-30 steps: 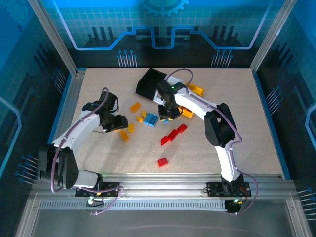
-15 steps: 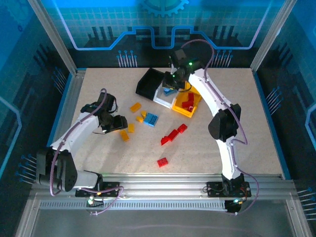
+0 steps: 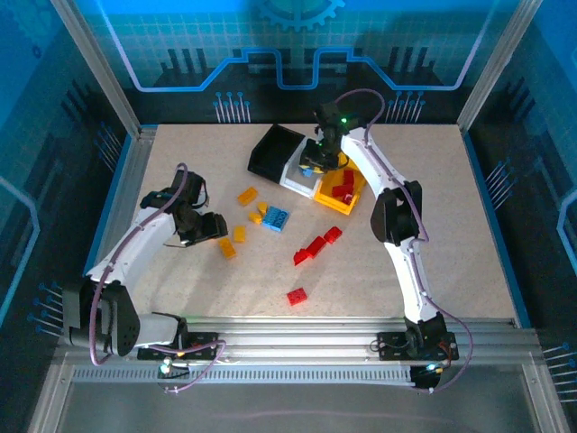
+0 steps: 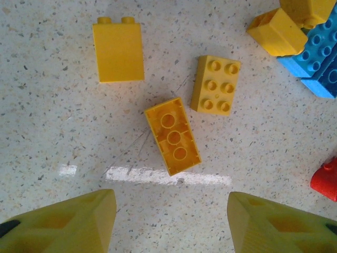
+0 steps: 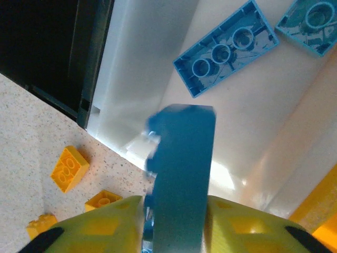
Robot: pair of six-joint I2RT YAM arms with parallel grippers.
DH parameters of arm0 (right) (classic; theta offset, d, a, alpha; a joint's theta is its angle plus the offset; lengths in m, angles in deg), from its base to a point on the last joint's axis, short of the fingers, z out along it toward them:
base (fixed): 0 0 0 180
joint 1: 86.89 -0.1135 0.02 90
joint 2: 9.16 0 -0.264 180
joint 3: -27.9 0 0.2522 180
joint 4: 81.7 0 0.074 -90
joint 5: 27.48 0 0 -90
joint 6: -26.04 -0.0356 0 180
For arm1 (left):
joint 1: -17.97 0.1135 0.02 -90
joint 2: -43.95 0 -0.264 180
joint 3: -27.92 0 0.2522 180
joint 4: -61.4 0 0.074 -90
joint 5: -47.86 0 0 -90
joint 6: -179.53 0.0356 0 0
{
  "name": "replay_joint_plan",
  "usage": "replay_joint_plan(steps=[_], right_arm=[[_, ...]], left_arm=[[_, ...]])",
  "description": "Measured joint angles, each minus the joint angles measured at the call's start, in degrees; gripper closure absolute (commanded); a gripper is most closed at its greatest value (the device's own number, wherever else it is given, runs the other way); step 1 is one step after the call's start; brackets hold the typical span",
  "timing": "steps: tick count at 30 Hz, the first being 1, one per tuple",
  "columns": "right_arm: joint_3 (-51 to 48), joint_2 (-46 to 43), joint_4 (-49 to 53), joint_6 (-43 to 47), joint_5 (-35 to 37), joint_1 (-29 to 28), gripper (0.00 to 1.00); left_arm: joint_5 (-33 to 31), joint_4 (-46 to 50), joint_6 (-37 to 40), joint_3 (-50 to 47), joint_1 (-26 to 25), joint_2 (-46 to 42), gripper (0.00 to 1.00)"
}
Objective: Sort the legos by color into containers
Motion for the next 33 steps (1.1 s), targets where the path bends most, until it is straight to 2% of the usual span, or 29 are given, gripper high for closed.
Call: replay_joint_plan(steps=[7, 15, 26, 33], right_arm=[[0.1, -0.1, -1.0, 0.3, -1.0, 0.2, 0.46], [-2.6, -1.2, -1.7, 0.7, -1.9, 0.3, 0.42], [-13.7, -13.8, -2.9, 2.7, -1.6, 0.0, 0.37], [-24.0, -24.0, -3.0, 4.6, 0.3, -1.9, 0.34]], left_arm=[[-0.2, 0.4, -0.1, 0.1, 0.0, 0.0, 0.40], [0.4, 0.5, -1.4, 1.1, 0.1, 1.2, 0.38], [1.0, 0.5, -1.6, 1.9, 0.1, 2.0, 0.29], [1.0, 0.3, -2.3, 0.6, 0.2, -1.1, 0.26]])
